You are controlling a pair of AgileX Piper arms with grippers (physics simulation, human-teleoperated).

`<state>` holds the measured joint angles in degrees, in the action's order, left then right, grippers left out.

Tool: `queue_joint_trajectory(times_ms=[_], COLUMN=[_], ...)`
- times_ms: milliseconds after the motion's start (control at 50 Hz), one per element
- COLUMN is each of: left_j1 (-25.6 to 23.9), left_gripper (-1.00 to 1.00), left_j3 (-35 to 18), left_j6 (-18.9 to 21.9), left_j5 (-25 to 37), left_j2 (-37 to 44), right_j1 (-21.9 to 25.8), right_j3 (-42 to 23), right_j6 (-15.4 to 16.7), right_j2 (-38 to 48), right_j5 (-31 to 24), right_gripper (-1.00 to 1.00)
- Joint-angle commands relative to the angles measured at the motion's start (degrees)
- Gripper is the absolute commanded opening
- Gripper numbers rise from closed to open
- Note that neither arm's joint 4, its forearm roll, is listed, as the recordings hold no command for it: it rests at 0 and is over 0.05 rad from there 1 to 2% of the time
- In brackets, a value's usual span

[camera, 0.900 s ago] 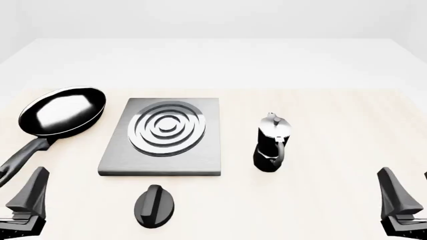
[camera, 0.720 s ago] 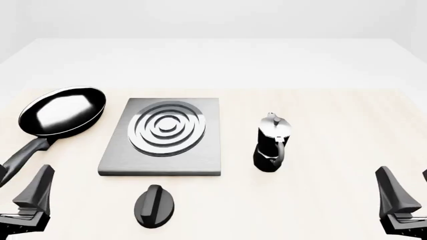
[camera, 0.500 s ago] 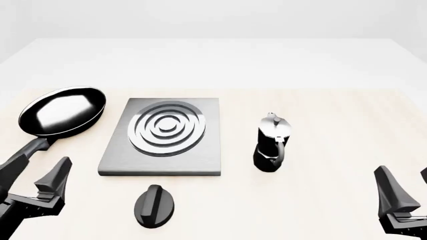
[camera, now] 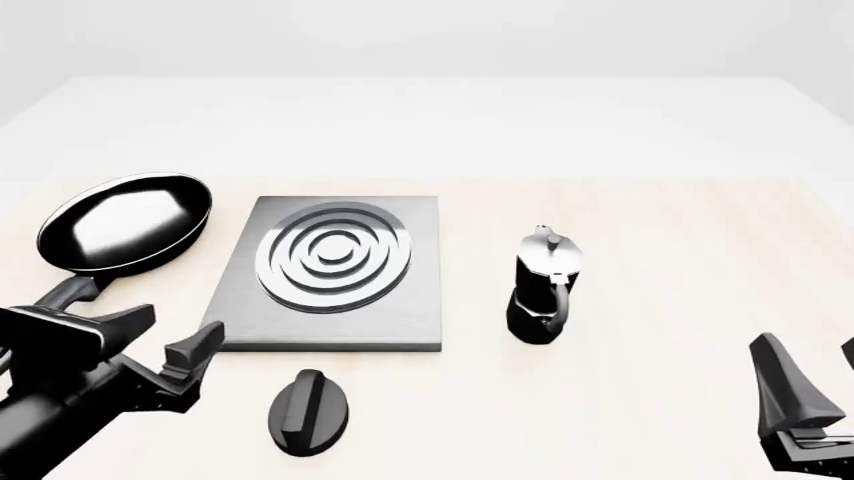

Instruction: Turn on the stove.

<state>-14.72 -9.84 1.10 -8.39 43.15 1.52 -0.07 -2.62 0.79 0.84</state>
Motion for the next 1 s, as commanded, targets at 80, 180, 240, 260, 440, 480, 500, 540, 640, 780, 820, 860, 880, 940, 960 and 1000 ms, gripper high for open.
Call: queue_joint_trajectory(times_ms=[80, 180, 240, 260, 440, 480, 500, 540, 640, 780, 820, 860, 880, 940, 960, 1000], left_j1=[-6.9, -7.9, -8.2, -8.2, -9.8, -10.0, -10.0, -10.0, -10.3, -11.3, -11.3, -11.8, -11.9, -12.3, -12.4, -12.8], left_gripper=[1.00, 1.00, 1.00, 1.00, 1.00, 1.00, 1.00, 1.00, 1.00, 1.00, 1.00, 1.00, 1.00, 1.00, 1.00, 1.00], left_j3=[-3.0, -3.4, -3.2, -3.3, -3.5, -3.5, -3.5, -3.5, -3.3, -3.3, -3.2, -3.4, -3.5, -3.8, -3.9, -4.0], left_j6=[-1.0, -1.5, -1.9, -2.0, -3.3, -3.1, -3.2, -3.2, -3.9, -4.6, -4.6, -5.4, -5.7, -6.7, -7.1, -7.6], left_j5=[1.3, 1.3, 0.4, 0.3, -1.3, -1.7, -2.3, -2.6, -4.6, -7.0, -7.2, -7.8, -8.1, -8.6, -8.8, -9.2], left_j2=[7.1, 7.8, 9.0, 9.3, 12.4, 12.8, 13.6, 13.9, 16.4, 19.2, 19.4, 20.8, 21.4, 22.6, 23.1, 23.8], right_j1=[0.0, 0.0, 0.1, 0.1, 0.2, 0.2, 0.2, 0.2, 0.5, 0.8, 0.8, 0.8, 0.9, 1.0, 1.0, 1.1], right_j3=[0.0, 0.0, 0.0, 0.0, 0.0, 0.0, 0.0, 0.0, 0.0, 0.1, 0.1, 0.1, 0.1, 0.1, 0.1, 0.1], right_j6=[-0.3, -0.5, -0.8, -0.8, -1.3, -1.4, -1.4, -1.4, -1.7, -1.9, -2.0, -2.0, -2.1, -2.2, -2.2, -2.3], right_j2=[-0.4, -0.4, -0.5, -0.5, -0.4, -0.4, -0.5, -0.5, -0.2, 0.9, 1.2, 1.6, 1.8, 2.3, 2.6, 2.8], right_j5=[-0.2, -0.1, -0.2, -0.2, -0.1, 0.0, -0.1, -0.2, 0.0, 0.7, 0.9, 1.3, 1.4, 1.8, 2.0, 2.1], right_gripper=[1.00, 1.00, 1.00, 1.00, 1.00, 1.00, 1.00, 1.00, 1.00, 1.00, 1.00, 1.00, 1.00, 1.00, 1.00, 1.00])
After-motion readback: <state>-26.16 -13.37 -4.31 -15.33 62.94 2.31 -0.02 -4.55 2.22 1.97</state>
